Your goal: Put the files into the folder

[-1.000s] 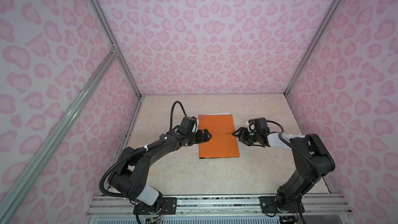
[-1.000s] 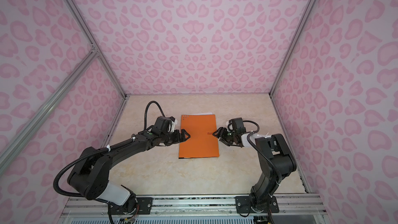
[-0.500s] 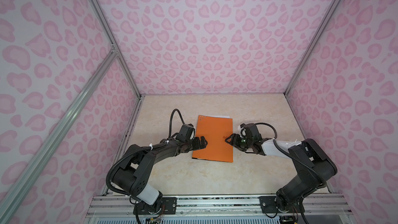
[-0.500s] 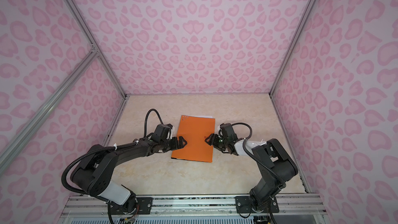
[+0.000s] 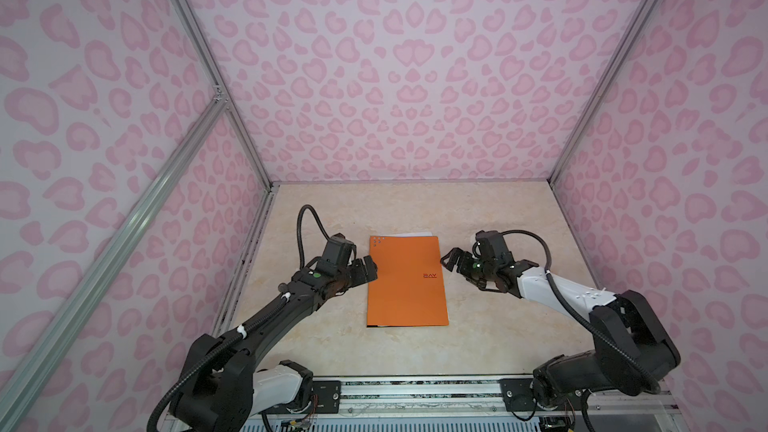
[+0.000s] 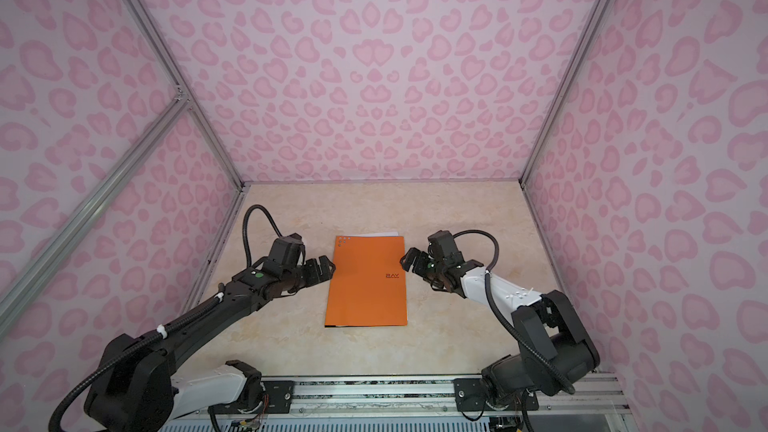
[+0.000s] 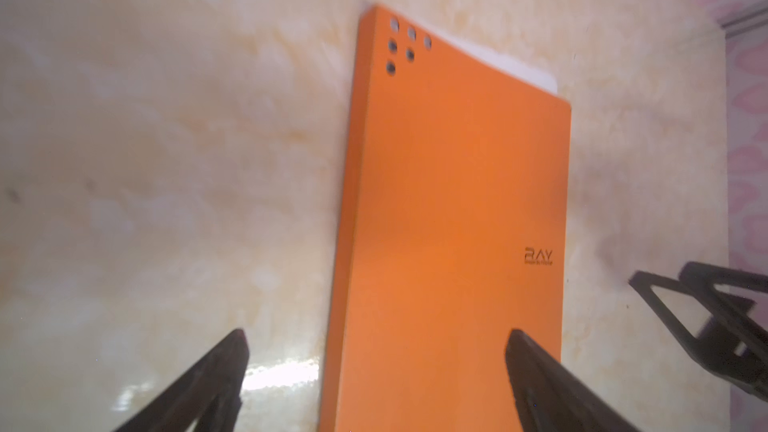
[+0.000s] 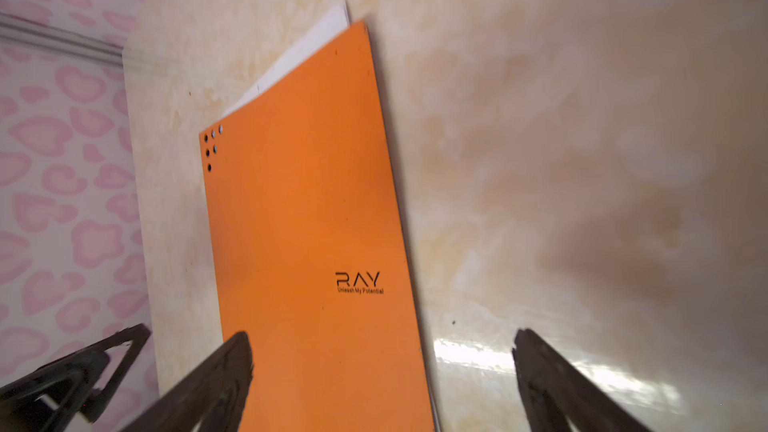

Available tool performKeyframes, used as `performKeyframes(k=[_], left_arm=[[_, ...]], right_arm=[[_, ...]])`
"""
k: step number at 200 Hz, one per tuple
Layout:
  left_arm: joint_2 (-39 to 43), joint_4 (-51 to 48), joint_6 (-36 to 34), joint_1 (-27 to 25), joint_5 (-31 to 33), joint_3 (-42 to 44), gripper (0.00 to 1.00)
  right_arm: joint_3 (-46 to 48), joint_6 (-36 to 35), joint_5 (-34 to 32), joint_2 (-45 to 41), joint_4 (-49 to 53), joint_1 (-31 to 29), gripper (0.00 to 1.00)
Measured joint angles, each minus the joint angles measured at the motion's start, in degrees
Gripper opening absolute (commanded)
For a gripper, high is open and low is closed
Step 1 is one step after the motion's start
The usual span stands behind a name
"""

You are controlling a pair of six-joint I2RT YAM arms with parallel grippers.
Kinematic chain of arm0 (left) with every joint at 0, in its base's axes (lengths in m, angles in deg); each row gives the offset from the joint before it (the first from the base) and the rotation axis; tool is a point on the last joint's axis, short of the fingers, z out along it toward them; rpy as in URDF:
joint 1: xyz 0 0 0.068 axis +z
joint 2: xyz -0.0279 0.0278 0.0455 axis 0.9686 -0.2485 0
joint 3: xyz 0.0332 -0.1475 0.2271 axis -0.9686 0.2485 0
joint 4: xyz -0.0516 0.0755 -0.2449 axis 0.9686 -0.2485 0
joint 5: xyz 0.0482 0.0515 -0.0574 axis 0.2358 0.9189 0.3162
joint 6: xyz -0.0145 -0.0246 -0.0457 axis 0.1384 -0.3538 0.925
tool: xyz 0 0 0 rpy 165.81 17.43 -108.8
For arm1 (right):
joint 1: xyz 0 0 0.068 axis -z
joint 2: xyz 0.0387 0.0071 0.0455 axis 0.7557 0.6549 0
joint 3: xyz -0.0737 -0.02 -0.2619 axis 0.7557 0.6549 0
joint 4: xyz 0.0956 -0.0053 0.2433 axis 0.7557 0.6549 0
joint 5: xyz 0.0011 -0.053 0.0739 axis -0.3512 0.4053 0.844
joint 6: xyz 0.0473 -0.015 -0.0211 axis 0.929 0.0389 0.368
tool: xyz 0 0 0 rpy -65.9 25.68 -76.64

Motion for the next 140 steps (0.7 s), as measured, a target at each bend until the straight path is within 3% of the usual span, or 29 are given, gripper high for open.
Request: performKeyframes(k=[17, 42, 59, 78, 108, 140], left_arm=[[5.35, 1.53, -1.57, 0.98, 8.92, 0.31, 0.98], [9.01, 9.42, -6.62, 2.99, 22.23, 6.71, 0.98], [9.05, 13.57, -9.79, 5.05, 30.21, 9.46, 0.98], [8.20, 24.61, -13.51, 7.39, 37.68, 14.95, 0.97], [4.90, 36.85, -18.93, 12.59, 41.40, 21.64, 0.97], [-1.49, 50.07, -23.12, 18.97, 39.12, 27.26, 0.98]], right_arm=[[-2.84, -3.32, -6.49, -4.09, 3.43, 3.32, 0.97], [-3.74, -7.72, -22.10, -7.65, 5.53, 8.44, 0.97], [1.42, -12.79, -28.24, -9.62, 1.20, 13.25, 0.98], [10.60, -18.34, -33.16, -10.80, -8.28, 17.33, 0.99], [21.57, -27.12, -36.24, -8.48, -24.74, 19.32, 0.99], [24.70, -33.53, -36.92, -2.62, -39.54, 20.94, 1.00]])
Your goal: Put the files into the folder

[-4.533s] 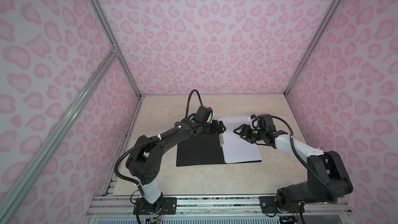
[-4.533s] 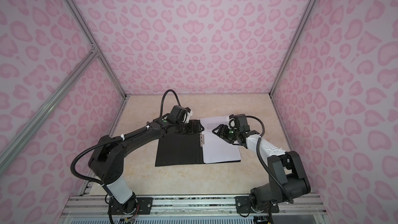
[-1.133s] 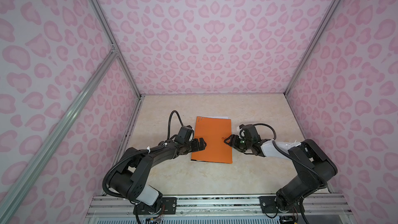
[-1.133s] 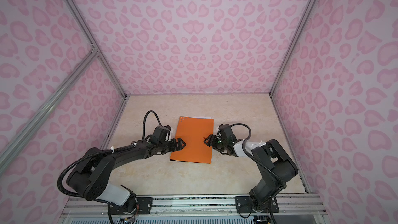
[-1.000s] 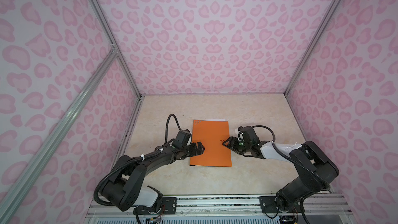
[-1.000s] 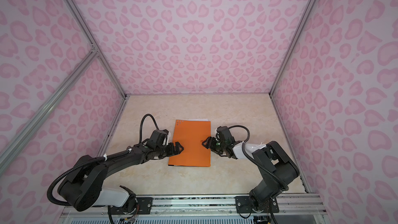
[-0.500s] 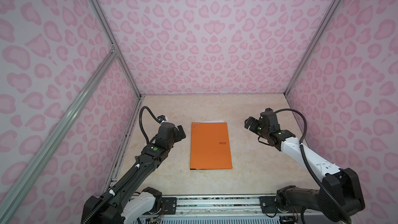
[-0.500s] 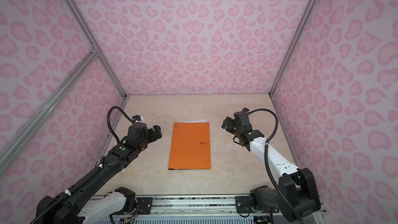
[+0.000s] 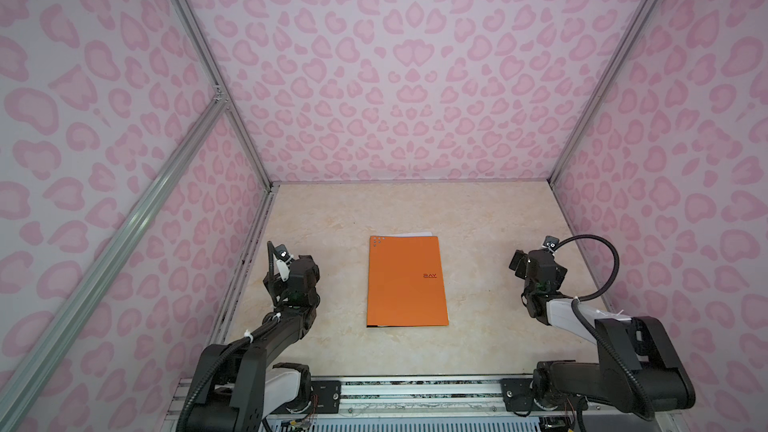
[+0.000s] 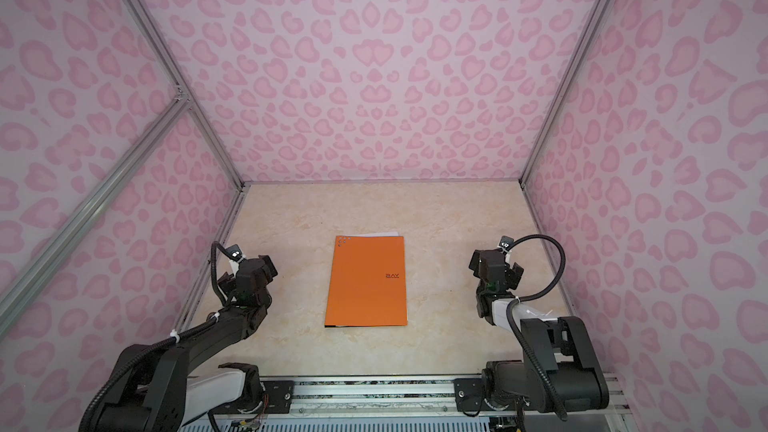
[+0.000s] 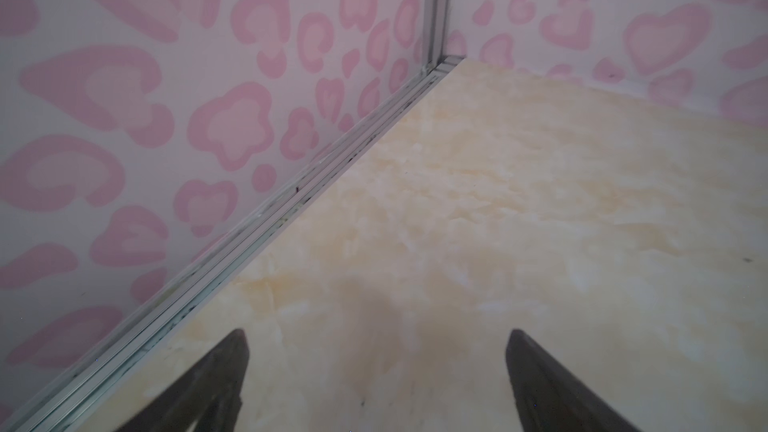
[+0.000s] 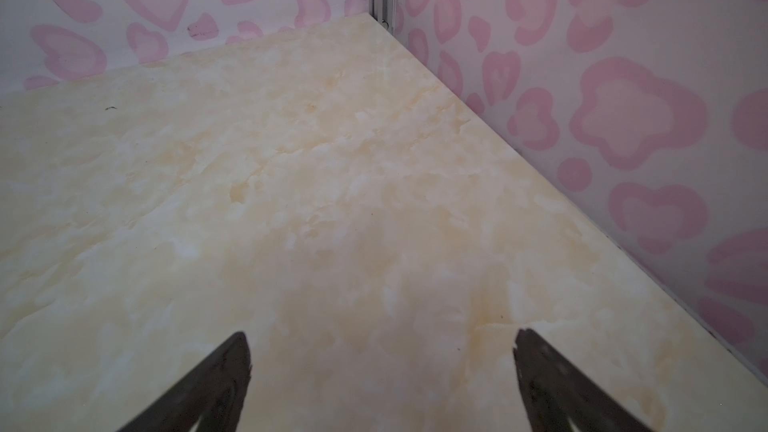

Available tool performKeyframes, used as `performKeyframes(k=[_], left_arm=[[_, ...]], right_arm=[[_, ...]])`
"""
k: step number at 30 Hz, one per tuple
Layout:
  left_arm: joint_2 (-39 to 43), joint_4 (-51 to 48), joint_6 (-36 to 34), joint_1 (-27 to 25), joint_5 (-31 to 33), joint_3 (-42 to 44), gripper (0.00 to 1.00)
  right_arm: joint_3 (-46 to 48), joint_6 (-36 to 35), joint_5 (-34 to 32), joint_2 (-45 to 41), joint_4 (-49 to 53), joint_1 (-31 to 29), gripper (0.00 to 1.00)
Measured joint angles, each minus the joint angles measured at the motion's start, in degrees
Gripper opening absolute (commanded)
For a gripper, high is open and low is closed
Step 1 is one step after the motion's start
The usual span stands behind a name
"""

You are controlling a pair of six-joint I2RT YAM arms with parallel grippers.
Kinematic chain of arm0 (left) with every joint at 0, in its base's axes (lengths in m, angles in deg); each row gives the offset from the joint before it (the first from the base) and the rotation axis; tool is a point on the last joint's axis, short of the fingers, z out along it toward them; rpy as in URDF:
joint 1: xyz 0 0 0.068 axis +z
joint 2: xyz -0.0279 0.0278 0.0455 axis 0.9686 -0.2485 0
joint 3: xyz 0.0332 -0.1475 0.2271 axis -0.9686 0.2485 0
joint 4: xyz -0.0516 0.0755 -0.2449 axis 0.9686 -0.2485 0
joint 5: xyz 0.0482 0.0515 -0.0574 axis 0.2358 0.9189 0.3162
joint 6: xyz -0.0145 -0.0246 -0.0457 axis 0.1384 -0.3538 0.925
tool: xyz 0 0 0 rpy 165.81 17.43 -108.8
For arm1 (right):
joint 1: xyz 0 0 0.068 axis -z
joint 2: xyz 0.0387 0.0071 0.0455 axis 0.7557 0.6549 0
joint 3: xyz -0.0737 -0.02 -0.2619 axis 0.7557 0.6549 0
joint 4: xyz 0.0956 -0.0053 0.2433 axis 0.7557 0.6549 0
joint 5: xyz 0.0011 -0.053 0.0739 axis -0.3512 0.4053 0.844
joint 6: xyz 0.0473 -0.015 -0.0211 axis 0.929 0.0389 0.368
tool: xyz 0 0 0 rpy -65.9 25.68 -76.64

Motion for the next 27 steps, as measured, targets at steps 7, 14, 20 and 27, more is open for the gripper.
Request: performKeyframes(k=[7, 14, 20, 27], left_arm=[[-9.84, 18.99, -4.13, 5.18, -13.75, 1.79, 0.97], [-14.53, 22.58, -7.41, 5.07, -23.52, -1.42, 0.98], [-14.53, 22.60, -9.09, 3.48, -23.91, -1.42, 0.98], [-15.23, 21.75, -9.75, 4.70, -26.75, -3.61, 0.98]], right_arm=[[5.38, -5.88, 4.83, 8.90, -20.68, 2.21, 1.00], [2.03, -8.94, 7.85, 11.56, -26.36, 0.72, 1.00], [1.05, -10.45, 6.51, 10.88, -25.07, -1.16, 1.00], [0.68, -10.51, 5.29, 10.71, -23.80, -1.16, 1.00]])
